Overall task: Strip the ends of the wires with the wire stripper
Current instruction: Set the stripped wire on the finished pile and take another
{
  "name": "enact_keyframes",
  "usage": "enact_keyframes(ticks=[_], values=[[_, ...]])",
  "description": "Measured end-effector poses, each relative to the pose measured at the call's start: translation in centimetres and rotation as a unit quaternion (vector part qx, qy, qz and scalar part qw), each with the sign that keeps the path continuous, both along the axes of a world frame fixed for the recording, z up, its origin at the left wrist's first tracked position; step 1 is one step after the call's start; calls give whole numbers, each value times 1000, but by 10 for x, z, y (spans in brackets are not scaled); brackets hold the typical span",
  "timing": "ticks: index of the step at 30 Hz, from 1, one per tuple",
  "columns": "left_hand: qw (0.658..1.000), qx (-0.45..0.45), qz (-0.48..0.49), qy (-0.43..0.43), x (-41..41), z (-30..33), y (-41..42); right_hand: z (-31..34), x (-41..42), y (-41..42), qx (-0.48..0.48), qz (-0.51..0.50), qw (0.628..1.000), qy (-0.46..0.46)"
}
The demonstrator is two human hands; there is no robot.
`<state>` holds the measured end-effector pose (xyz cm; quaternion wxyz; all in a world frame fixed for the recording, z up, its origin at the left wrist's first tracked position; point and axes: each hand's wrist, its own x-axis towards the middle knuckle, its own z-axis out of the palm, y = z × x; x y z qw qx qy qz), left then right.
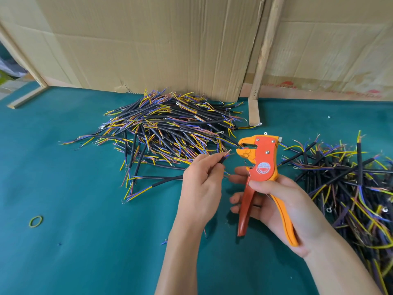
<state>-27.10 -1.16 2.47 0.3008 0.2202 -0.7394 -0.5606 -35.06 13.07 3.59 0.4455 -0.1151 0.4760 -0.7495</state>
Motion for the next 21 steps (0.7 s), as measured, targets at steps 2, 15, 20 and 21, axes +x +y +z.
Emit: enact_keyframes(ticks=[2,15,20,21], values=[[1000,-17,5,3,2,0,-2,-1,-1,0,6,5,1000,-2],[997,38,61,42,4,1,-7,9,2,8,12,72,997,13],[997,32,69,31,5,2,-6,12,4,7,0,97,995,33],[997,32,70,29,5,2,-6,12,4,7,0,99,995,34]])
